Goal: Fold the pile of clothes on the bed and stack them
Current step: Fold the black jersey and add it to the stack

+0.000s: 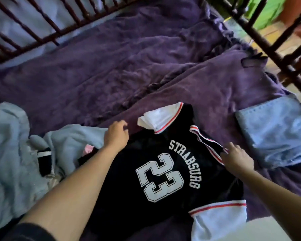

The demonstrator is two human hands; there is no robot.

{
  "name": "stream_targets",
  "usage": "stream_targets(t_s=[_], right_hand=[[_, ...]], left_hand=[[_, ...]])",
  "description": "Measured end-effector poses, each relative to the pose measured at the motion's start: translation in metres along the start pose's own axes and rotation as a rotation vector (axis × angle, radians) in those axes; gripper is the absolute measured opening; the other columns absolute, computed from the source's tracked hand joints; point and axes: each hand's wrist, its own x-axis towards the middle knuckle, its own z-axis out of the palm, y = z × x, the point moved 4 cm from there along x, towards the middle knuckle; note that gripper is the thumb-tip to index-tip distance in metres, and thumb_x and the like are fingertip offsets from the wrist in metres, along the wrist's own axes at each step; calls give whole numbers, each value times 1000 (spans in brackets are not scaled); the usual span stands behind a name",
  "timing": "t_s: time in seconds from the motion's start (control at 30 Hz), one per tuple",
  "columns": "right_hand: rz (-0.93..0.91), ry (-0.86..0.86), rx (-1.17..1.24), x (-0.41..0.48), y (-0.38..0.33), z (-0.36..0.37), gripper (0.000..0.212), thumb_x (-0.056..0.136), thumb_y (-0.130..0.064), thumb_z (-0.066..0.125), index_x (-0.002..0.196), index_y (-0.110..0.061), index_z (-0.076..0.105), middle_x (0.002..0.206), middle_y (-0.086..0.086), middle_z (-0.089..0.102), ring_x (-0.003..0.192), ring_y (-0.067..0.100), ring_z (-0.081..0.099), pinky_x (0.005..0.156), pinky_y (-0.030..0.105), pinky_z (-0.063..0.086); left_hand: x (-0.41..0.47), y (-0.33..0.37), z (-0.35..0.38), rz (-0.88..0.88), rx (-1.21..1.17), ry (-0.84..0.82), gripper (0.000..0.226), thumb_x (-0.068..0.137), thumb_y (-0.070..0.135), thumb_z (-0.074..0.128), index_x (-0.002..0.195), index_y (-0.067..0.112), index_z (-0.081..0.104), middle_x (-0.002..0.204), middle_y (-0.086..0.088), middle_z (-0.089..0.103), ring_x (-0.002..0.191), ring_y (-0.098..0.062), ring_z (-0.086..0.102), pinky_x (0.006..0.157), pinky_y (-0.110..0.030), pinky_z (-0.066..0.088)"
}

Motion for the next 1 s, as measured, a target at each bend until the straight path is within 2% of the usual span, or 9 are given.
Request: stream_targets(t_s=[0.17, 0.3, 0.4, 0.5, 0.57, 0.73, 0.8, 0.9, 1.0], right_hand=[[-416, -56, -22, 21, -142, 10, 32, 88, -29, 56, 118, -22, 57, 117, 8, 58, 105, 34, 59, 82, 39, 45], [-615, 23, -52, 51, -231, 27, 47, 88, -33, 58, 133, -26, 46, 136, 7, 49, 103, 36, 61, 80, 42, 50], [-595, 1, -197, 82, -266, 53, 78, 83, -46, 67, 145, -34, 21, 150, 7, 32, 104, 39, 60, 76, 42, 48], [-524, 1, -284, 110, -273, 64, 45, 84, -45, 64, 121, -19, 57, 120, 17, 59, 103, 37, 59, 78, 40, 44], [-484, 110, -83, 129, -274, 46, 34, 87, -38, 60, 101, -8, 68, 101, 25, 65, 97, 36, 61, 77, 41, 44], [-302, 320, 423, 179, -284, -7, 37, 90, -36, 52, 104, -4, 65, 96, 19, 64, 79, 11, 69, 68, 25, 52], [-310, 214, 301, 192, -285, 3, 35, 90, -36, 57, 109, -7, 58, 106, 17, 61, 96, 17, 64, 81, 34, 50], [-431, 59, 8, 181, -277, 32, 63, 89, -37, 63, 142, -11, 40, 142, 18, 45, 130, 32, 44, 108, 41, 35], [-585, 145, 64, 146, -268, 36, 71, 87, -33, 66, 147, -18, 32, 153, 16, 27, 137, 31, 35, 112, 43, 30]], left_hand=[[-42, -128, 21, -306, 59, -58, 26, 86, 19, 63, 112, 17, 67, 116, -12, 64, 108, -33, 59, 92, -40, 48], [-41, -185, 43, -377, 107, 20, 49, 85, 20, 67, 131, 14, 53, 126, -19, 51, 116, -38, 49, 97, -46, 44], [-27, -215, 66, -369, 161, 128, 73, 82, 23, 71, 145, 20, 34, 127, -21, 46, 119, -41, 42, 95, -49, 41], [-13, -233, 87, -357, 196, 181, 48, 83, 24, 70, 127, 16, 55, 115, -22, 59, 108, -42, 51, 93, -48, 43], [0, -242, 85, -359, 40, 282, 25, 83, 19, 70, 107, 12, 67, 104, -19, 67, 99, -40, 59, 87, -47, 48], [42, -251, 59, -293, -210, 509, 16, 83, 10, 64, 99, 10, 66, 105, -17, 63, 96, -35, 59, 88, -43, 48], [51, -251, 64, -292, -105, 457, 26, 85, 13, 63, 111, 13, 62, 116, -19, 56, 109, -37, 52, 96, -45, 42], [45, -244, 77, -287, 41, 341, 43, 89, 18, 58, 131, 13, 49, 130, -23, 47, 123, -41, 39, 104, -49, 32], [17, -231, 75, -258, 24, 413, 51, 86, 17, 61, 135, 12, 46, 136, -21, 41, 126, -41, 36, 103, -49, 31]])
